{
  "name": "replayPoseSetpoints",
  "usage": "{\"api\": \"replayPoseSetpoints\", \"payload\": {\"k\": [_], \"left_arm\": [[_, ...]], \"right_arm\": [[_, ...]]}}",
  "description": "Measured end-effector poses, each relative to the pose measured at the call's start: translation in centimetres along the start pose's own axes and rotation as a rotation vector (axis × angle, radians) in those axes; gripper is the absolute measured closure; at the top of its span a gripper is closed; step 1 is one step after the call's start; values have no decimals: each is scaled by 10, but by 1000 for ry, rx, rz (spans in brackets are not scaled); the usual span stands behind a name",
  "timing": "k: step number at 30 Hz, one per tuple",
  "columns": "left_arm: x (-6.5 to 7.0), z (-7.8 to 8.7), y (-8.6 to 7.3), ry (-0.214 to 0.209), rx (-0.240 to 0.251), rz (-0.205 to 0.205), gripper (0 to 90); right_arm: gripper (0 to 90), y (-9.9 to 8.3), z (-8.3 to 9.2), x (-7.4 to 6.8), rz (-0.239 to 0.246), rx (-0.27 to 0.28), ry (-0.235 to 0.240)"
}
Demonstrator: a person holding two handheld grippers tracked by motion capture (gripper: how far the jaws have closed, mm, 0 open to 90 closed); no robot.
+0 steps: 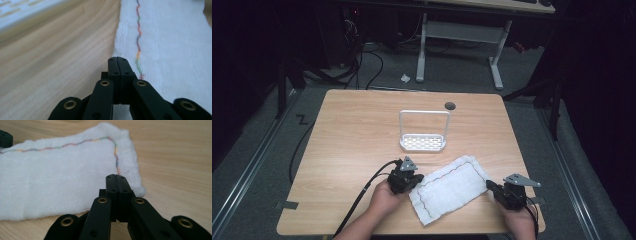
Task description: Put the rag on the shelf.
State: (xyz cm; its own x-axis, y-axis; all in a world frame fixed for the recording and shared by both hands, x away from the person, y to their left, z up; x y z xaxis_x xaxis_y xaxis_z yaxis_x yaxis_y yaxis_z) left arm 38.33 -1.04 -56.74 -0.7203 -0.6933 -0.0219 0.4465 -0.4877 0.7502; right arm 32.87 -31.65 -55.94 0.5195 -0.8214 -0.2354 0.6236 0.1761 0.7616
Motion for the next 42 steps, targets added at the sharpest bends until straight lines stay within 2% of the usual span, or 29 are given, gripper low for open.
{"api": "replayPoseSetpoints", "payload": {"k": [2,4,8,11,14,16,18,21,22,26,28,32,34,37,38,40,42], "left_arm": [[3,8,-7,2,-10,-3,900],[6,17,-15,6,-13,1,900],[15,39,-36,-5,-7,41,900],[23,50,-46,-13,-6,44,900],[26,55,-51,-11,-4,51,900],[25,59,-55,-23,-1,89,900],[23,64,-56,-13,30,112,900],[15,75,-51,23,127,144,898],[11,79,-48,40,162,155,880],[-8,95,-33,123,320,197,835],[-17,99,-24,156,367,212,808],[-30,91,-11,175,371,225,754],[-36,80,-6,189,354,227,713],[-47,58,0,183,289,256,650],[-50,51,2,194,275,261,632],[-58,40,7,232,270,262,606],[-64,29,12,232,251,283,562]], "right_arm": [[899,-1,-8,-1,21,-37,0],[898,2,-13,-3,16,-42,3],[898,14,-31,-10,31,-57,26],[899,29,-53,-21,79,-87,48],[900,48,-82,-34,139,-103,76],[900,60,-102,-45,160,-113,96],[899,71,-118,-55,188,-126,117],[873,81,-132,-64,213,-148,121],[839,83,-133,-65,220,-147,116],[827,85,-120,-67,214,-92,112],[820,81,-111,-66,215,-70,118],[802,71,-97,-65,208,-50,115],[787,68,-93,-63,212,-46,116],[769,65,-90,-60,194,-34,118],[767,65,-90,-59,192,-30,120],[764,64,-89,-57,185,-19,120],[752,63,-89,-55,177,-12,124]]}}
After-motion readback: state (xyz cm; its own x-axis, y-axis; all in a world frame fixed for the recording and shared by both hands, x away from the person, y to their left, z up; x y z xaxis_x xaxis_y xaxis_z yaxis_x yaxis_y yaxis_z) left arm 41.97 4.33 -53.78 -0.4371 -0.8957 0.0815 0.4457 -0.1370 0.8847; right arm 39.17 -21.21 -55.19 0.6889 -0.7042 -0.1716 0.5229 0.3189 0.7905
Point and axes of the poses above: each handheld gripper's, and its own axes: z roughly backward along the jaws, y roughly out of its top, x roughly to its right, the point moved 5 cm from there along -z, roughly forward along the jaws, and after that the axes turned 13 degrees about y, right-handed, at the moved point
